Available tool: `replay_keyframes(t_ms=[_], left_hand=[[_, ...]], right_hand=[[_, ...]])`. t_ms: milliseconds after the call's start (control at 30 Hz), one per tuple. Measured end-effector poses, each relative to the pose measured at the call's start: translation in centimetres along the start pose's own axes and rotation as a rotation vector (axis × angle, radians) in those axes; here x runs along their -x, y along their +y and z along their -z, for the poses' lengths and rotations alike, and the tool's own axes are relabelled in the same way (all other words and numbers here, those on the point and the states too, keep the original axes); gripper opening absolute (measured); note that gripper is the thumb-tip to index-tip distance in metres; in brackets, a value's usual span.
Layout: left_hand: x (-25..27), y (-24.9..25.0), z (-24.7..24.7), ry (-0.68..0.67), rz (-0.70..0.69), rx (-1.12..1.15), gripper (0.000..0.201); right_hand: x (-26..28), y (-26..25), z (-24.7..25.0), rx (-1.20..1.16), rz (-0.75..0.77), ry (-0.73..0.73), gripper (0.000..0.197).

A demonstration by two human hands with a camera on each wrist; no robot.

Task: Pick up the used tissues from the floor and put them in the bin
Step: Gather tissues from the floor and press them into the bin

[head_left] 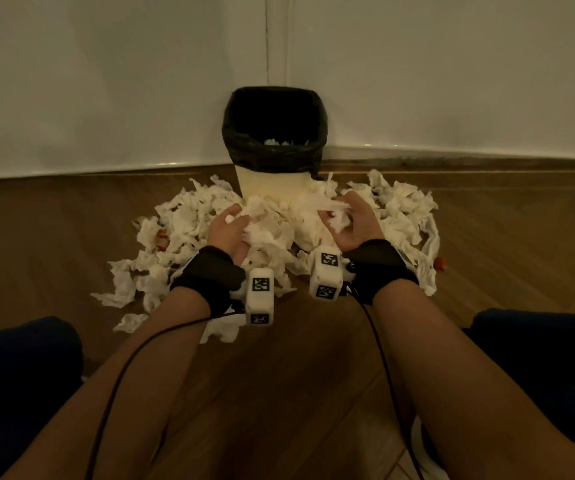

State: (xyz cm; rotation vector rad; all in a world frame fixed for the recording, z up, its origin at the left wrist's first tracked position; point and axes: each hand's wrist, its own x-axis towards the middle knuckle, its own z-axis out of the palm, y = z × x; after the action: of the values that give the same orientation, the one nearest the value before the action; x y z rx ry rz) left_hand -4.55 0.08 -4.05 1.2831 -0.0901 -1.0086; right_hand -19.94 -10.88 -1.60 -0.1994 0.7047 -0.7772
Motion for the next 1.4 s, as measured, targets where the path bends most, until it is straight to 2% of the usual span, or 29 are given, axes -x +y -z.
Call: replay_keyframes(t_ms=[67, 167, 200, 267, 300, 400, 500, 600, 700, 833, 933, 1000, 1100, 1167, 1267, 1400], left_hand=[[0.0, 0.5, 0.0, -0.040, 0.039, 0.098, 0.047], [0.3, 0.8, -0.1, -0.071, 0.062, 0.102, 0.040], [0.3, 0.8, -0.1, -0.068, 0.057, 0.093, 0.036], [0.4, 0.5, 0.0, -0.044, 0.043, 0.056, 0.027], [0.4, 0.3, 0.0, -0.034, 0.039, 0.031, 0.023], [0.4, 0.0, -0.1, -0.060, 0.051, 0.048, 0.019], [0.4, 0.2, -0.2, -0.070, 0.077, 0.016, 0.031], [0.1, 0.2, 0.1, -0.158, 0.120, -0.013, 0.050], [-0.1, 0.2, 0.5, -0.139, 0.105, -0.085, 0.066], [0.0, 0.3, 0.5, -0.151, 0.155, 0.035, 0.056], [0.3, 0.2, 0.2, -0.169, 0.181, 0.121, 0.052], [0.4, 0.4, -0.2, -0.123, 0.174, 0.188, 0.043], [0.0, 0.8, -0.7, -0.001, 0.179, 0.105, 0.022], [-0.5, 1.3, -1.0, -0.004, 0.199, 0.063, 0.022], [-1.4, 2.8, -2.1, -0.013, 0.112, -0.082, 0.033], [-2.3, 6.9, -5.3, 0.132, -0.154, -0.388, 0.047]], right_hand=[[0.2, -0.4, -0.1, -0.008, -0.071, -0.086, 0.030], [0.2, -0.8, -0.3, 0.049, -0.071, -0.181, 0.049], [0.0, -0.7, -0.3, 0.031, -0.060, -0.170, 0.048], [-0.4, -0.4, -0.1, -0.033, -0.075, -0.089, 0.032], [-0.5, -0.2, 0.0, -0.022, -0.103, -0.046, 0.031], [-0.7, 0.5, 0.8, 0.173, -0.143, -0.008, 0.035], [-0.8, 1.4, 1.6, 0.321, -0.081, 0.022, 0.031], [-0.7, 2.1, 2.3, 0.374, -0.065, 0.040, 0.017], [-0.6, 2.6, 2.9, 0.428, -0.081, 0.055, 0.024], [-0.2, 2.8, 3.2, 0.405, -0.080, 0.081, 0.021], [-0.6, 2.4, 3.0, 0.451, -0.052, 0.165, 0.034], [-1.2, 2.1, 2.8, 0.522, -0.004, 0.200, 0.039], [-1.7, 2.2, 2.0, 0.518, 0.022, 0.163, 0.044], [-1.8, 2.5, 1.6, 0.435, 0.019, 0.101, 0.043], [-1.7, 2.6, 0.8, 0.468, 0.021, 0.018, 0.032], [-2.9, 1.0, -2.0, 0.720, 0.115, -0.041, 0.027]])
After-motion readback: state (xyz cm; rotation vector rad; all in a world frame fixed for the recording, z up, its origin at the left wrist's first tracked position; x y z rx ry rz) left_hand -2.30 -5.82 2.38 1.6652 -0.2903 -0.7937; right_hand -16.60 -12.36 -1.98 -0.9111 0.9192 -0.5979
